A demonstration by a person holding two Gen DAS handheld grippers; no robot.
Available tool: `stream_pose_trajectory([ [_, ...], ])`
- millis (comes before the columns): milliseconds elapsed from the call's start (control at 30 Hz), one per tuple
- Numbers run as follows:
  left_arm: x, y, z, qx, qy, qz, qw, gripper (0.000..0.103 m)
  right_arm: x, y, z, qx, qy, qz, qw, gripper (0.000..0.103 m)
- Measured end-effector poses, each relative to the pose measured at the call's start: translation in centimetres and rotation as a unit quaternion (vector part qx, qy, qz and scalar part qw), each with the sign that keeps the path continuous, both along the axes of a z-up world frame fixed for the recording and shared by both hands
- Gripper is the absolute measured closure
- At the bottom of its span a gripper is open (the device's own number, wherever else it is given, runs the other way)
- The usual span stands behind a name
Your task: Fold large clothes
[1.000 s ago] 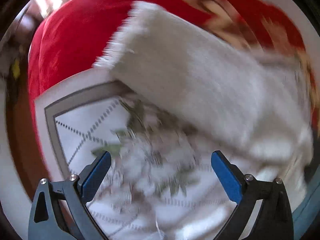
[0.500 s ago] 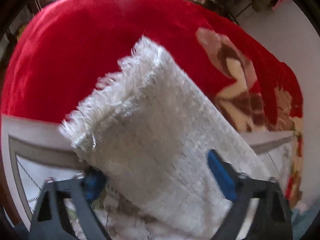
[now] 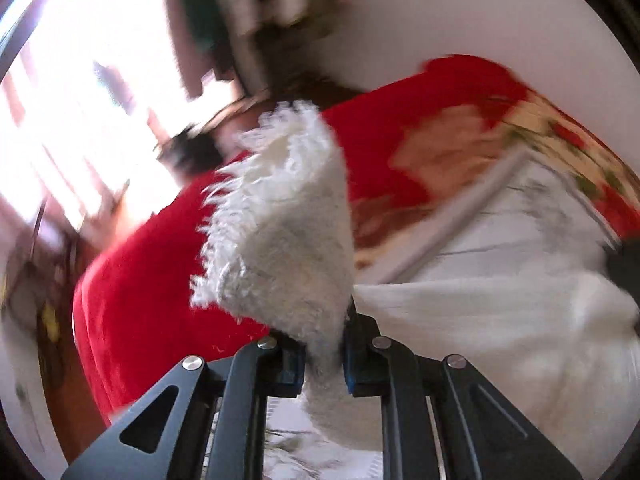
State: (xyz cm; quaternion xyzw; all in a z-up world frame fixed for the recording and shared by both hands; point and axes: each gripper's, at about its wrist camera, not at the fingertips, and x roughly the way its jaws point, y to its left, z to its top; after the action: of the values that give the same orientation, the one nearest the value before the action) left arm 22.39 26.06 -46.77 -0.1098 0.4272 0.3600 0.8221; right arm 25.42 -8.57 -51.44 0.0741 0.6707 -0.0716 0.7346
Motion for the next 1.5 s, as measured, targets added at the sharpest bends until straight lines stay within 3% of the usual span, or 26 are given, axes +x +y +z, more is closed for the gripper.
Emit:
stream_pose_trajectory([
  [133,2.4,-8.0,2.7,0.006,-0.003,-0.107,0.9942,0.092,1.2,-3.0,0.9,0.029,-0.014,-0.032,0.999,0.033],
  [333,6.2,-22.5,5.1,-0.043,-0.013,-0.249,0.9674,0.093,0.7,-9.1,1.5,0.043,-0.020,-0.060,0.997,0.033],
  [467,8.0,-32.3,3.0,-0.105,0.011,-0.313,0.9438,0.093,-0.6,-15.6,0.0,0.032,0.003,-0.088,0.996,0.033],
  [567,8.6,-38.2,1.3,-0.111,0.027,-0.347,0.9310,0.092,-2.0,-19.9,-0.9,0.020,0.015,-0.110,0.994,0.033],
  [767,9.0,-45.1,-3.1,-0.106,0.081,-0.373,0.9184,0.088,-3.9,-26.3,-2.2,0.020,0.036,-0.143,0.989,0.033],
  [833,9.2,-45.4,-4.1,-0.123,0.099,-0.368,0.9161,0.079,-4.2,-27.7,-2.2,0.039,0.034,-0.154,0.987,0.033],
  [900,9.1,-44.7,-4.0,-0.145,0.097,-0.364,0.9148,0.057,-4.3,-29.0,-2.0,0.066,0.026,-0.166,0.984,0.033],
  [933,9.1,-44.2,-3.7,-0.160,0.092,-0.365,0.9127,0.034,-4.4,-29.6,-1.8,0.077,0.023,-0.172,0.982,0.033],
  [967,8.9,-43.7,-3.8,-0.169,0.091,-0.365,0.9112,0.018,-4.4,-30.1,-1.7,0.089,0.022,-0.178,0.980,0.033],
  [1033,8.7,-42.5,-3.9,-0.206,0.089,-0.360,0.9053,0.011,-4.4,-30.9,-1.5,0.122,0.028,-0.187,0.974,0.033],
  [1100,8.3,-41.0,-3.7,-0.224,0.089,-0.352,0.9045,0.010,-4.4,-31.2,-1.0,0.154,0.027,-0.191,0.969,0.033],
  [1200,7.0,-37.8,-2.3,-0.229,0.082,-0.332,0.9113,0.010,-3.5,-30.7,-0.1,0.198,0.014,-0.185,0.963,0.033],
  [1300,5.5,-33.9,-1.3,-0.225,0.081,-0.302,0.9229,0.010,-1.7,-29.2,1.0,0.239,-0.008,-0.170,0.956,0.033],
  [1400,4.6,-29.6,-2.2,-0.230,0.096,-0.246,0.9367,0.009,0.5,-27.6,1.3,0.261,-0.019,-0.153,0.953,0.033],
  [1500,4.7,-26.2,-3.9,-0.199,0.131,-0.198,0.9509,0.009,3.3,-26.0,0.0,0.246,-0.016,-0.126,0.961,0.030],
])
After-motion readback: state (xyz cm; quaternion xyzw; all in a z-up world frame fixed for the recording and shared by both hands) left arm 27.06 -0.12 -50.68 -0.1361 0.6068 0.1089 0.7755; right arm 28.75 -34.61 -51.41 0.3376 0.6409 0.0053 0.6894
